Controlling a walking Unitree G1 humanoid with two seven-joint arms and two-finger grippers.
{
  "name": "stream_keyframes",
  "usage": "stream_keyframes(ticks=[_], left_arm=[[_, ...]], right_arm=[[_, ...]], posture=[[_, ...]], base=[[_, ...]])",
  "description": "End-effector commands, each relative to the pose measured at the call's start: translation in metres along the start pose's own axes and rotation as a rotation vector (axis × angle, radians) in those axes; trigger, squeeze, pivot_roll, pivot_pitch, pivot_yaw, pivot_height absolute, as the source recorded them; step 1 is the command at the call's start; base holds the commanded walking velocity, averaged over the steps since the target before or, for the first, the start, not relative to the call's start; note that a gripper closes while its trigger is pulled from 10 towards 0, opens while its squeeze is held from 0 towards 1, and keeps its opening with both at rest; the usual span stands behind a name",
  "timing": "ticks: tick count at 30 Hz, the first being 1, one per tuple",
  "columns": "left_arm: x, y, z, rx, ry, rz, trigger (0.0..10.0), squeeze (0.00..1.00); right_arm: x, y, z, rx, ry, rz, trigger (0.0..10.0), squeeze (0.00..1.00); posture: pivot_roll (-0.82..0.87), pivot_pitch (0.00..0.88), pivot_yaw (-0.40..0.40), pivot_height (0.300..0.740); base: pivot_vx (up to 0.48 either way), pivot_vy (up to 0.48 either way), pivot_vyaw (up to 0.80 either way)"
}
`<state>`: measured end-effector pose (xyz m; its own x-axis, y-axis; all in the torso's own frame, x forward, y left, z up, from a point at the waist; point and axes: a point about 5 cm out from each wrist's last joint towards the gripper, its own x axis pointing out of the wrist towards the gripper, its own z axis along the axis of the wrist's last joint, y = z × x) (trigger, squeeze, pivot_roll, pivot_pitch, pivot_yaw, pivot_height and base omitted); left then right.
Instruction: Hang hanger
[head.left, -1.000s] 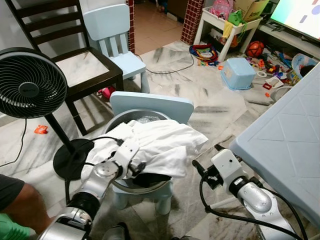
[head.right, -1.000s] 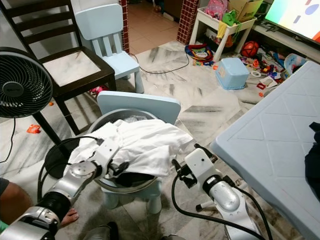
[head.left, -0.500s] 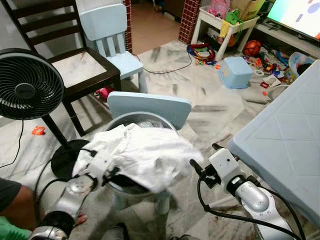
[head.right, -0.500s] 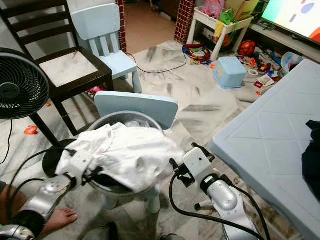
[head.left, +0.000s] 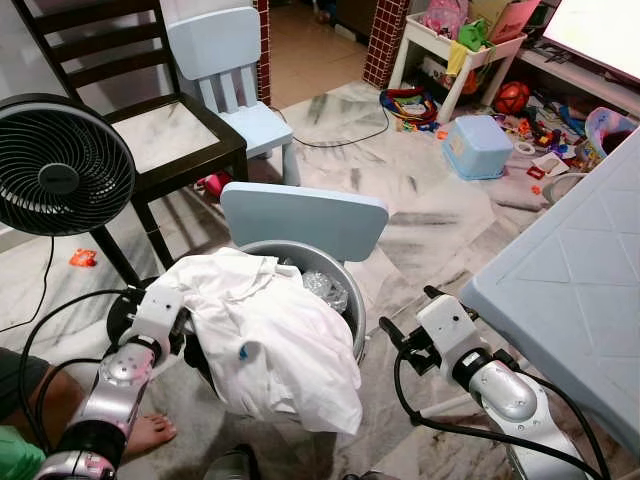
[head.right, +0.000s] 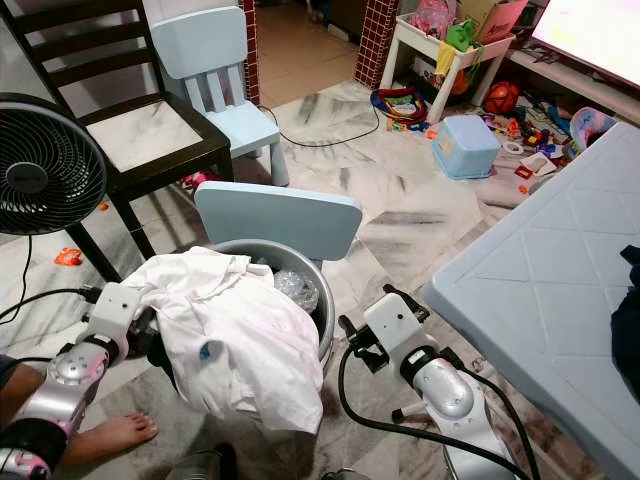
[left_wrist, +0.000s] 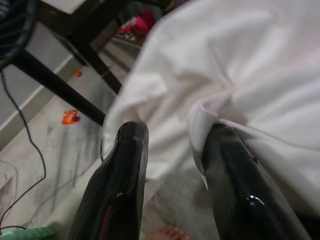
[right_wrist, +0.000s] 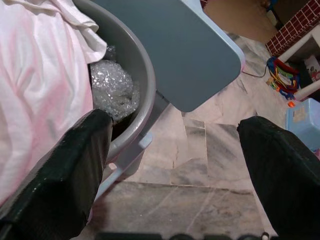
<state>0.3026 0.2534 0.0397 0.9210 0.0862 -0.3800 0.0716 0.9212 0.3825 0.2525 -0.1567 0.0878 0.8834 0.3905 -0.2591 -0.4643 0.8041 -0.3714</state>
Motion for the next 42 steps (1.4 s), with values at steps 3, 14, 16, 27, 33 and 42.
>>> stream_keyframes(ticks=[3, 14, 16, 27, 33, 42], left_arm=[[0.002, 0.010, 0.010, -0.029, -0.034, 0.062, 0.0, 0.00], [-0.002, 0.026, 0.090, -0.059, -0.429, 0.193, 0.0, 0.00], [-0.002, 0.031, 0.101, -0.076, -0.468, 0.211, 0.0, 0.00], [0.010, -0.013, 0.080, -0.029, -0.242, -0.098, 10.0, 0.00], [-0.010, -0.054, 0.051, 0.160, -0.114, -0.452, 10.0, 0.00], [-0.032, -0.025, 0.066, 0.247, -0.217, -0.307, 10.0, 1.00]], right_arm=[[-0.004, -0.003, -0.003, -0.007, 0.010, -0.012, 10.0, 0.00], [-0.001, -0.004, -0.001, -0.006, 0.001, -0.022, 10.0, 0.00], [0.000, -0.003, -0.001, -0.006, -0.001, -0.019, 10.0, 0.00], [0.000, -0.004, 0.000, -0.008, -0.006, -0.030, 10.0, 0.00], [0.003, -0.005, 0.001, -0.010, -0.011, -0.030, 10.0, 0.00], [0.006, -0.003, 0.002, -0.009, -0.018, -0.028, 10.0, 0.00]], posture=[[-0.02, 0.143, -0.077, 0.740], [-0.01, 0.143, -0.077, 0.740], [-0.01, 0.141, -0.077, 0.740], [-0.01, 0.134, -0.067, 0.740], [0.00, 0.135, -0.071, 0.740], [0.02, 0.136, -0.065, 0.740]], base=[[0.000, 0.000, 0.00], [0.000, 0.000, 0.00], [0.000, 0.000, 0.00], [0.000, 0.000, 0.00], [0.000, 0.000, 0.00], [0.000, 0.000, 0.00]])
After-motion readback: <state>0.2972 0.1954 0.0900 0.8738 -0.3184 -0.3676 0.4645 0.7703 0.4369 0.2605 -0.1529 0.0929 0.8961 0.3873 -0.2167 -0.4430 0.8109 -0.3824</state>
